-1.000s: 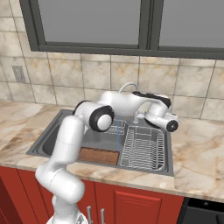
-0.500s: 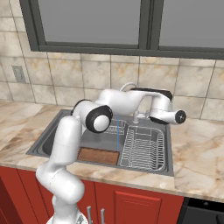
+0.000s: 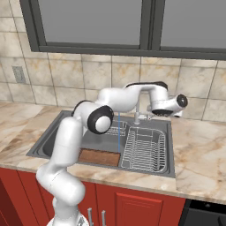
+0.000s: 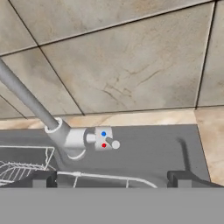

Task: Turn on the sink faucet with hot water and rinse the cutting board for ten seconds, then turn off the faucet. Push the cutting board to reach the water if necessary.

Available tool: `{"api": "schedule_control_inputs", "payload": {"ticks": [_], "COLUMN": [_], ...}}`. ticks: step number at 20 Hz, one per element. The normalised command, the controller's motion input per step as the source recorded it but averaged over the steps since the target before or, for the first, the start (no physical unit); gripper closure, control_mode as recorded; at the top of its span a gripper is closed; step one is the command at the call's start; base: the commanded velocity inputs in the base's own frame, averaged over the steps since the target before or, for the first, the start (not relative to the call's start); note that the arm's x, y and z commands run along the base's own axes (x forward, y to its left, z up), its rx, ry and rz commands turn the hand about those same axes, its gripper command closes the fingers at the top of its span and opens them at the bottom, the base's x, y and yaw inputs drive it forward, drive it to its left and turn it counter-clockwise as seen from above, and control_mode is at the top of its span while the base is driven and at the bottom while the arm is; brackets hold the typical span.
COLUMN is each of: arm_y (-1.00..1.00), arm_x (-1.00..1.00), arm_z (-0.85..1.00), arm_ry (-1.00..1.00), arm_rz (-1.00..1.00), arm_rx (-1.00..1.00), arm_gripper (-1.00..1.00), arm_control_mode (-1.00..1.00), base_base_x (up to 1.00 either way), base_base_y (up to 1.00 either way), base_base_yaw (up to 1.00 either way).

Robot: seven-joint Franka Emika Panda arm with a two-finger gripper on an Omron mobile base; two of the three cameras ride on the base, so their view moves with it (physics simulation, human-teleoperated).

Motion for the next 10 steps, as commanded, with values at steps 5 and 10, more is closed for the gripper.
{"api": "schedule_control_inputs", "payload": {"ticks": [5, 10], "arm_y": [0.00, 0.00], "arm_x": [0.02, 0.06], "arm_z": [0.00, 0.00], "arm_ry": [0.22, 0.06], "arm_rz": [0.02, 0.08], "arm_rx": [0.00, 0.00], "arm_gripper": [-1.00, -1.00], "arm_control_mode": [-1.00, -1.00], "base_base_x": [0.00, 0.00], "base_base_y": [0.00, 0.00], "base_base_yaw": [0.00, 0.00]}}
